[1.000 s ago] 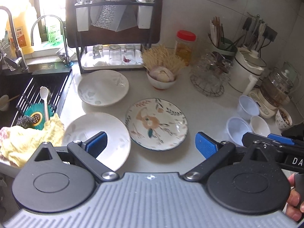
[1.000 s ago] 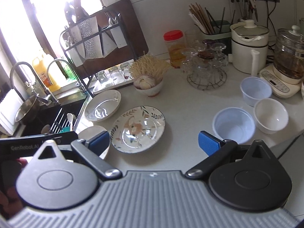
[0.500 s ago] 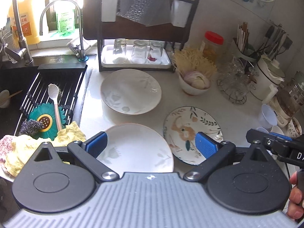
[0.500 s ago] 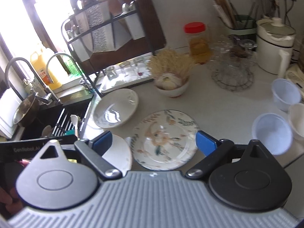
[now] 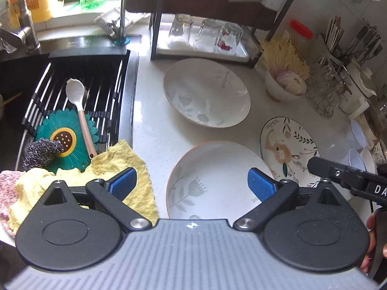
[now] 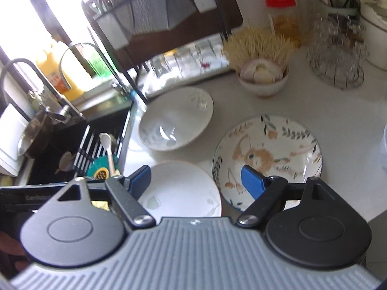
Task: Organize plates and bowls
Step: 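Move both grippers toward the orange-rimmed white bowl beside the sink, then close both grippers on the rim of the orange-rimmed white bowl, then lift the bowl with both grippers and carry it over the floral plate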
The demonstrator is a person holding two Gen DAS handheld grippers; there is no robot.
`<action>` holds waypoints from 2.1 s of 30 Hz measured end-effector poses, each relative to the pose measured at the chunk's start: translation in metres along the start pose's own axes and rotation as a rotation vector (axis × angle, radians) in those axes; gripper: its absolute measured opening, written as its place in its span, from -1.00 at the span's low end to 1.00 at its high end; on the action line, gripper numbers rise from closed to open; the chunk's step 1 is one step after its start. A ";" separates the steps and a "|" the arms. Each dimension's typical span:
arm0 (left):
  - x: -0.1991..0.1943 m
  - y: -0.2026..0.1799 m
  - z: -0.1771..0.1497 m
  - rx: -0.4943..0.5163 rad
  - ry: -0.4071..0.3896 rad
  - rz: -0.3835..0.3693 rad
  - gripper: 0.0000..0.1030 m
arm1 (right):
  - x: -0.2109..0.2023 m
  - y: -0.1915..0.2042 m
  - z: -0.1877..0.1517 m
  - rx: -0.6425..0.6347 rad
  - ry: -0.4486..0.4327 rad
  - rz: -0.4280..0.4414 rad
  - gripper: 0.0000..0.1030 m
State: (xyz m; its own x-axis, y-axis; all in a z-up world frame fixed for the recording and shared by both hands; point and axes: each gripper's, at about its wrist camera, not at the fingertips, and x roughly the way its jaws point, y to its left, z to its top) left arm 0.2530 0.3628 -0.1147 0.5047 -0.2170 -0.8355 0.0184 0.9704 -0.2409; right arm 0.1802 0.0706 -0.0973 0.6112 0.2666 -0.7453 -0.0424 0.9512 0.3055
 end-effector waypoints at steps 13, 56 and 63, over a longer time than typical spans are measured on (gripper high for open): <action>0.065 0.031 -0.010 0.019 0.121 -0.113 0.57 | 0.042 -0.010 -0.033 0.163 0.193 -0.030 -0.11; 0.107 0.056 0.013 0.052 0.197 -0.244 -0.70 | 0.080 -0.011 -0.021 0.105 0.231 -0.063 -0.74; 0.089 0.052 0.026 0.036 0.147 -0.266 -0.70 | 0.064 -0.013 -0.004 0.117 0.195 -0.015 -0.74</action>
State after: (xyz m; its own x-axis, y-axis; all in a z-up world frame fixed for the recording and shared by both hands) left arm 0.3216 0.3969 -0.1891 0.3480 -0.4745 -0.8085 0.1648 0.8800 -0.4455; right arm 0.2172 0.0755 -0.1517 0.4461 0.2883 -0.8473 0.0644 0.9339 0.3516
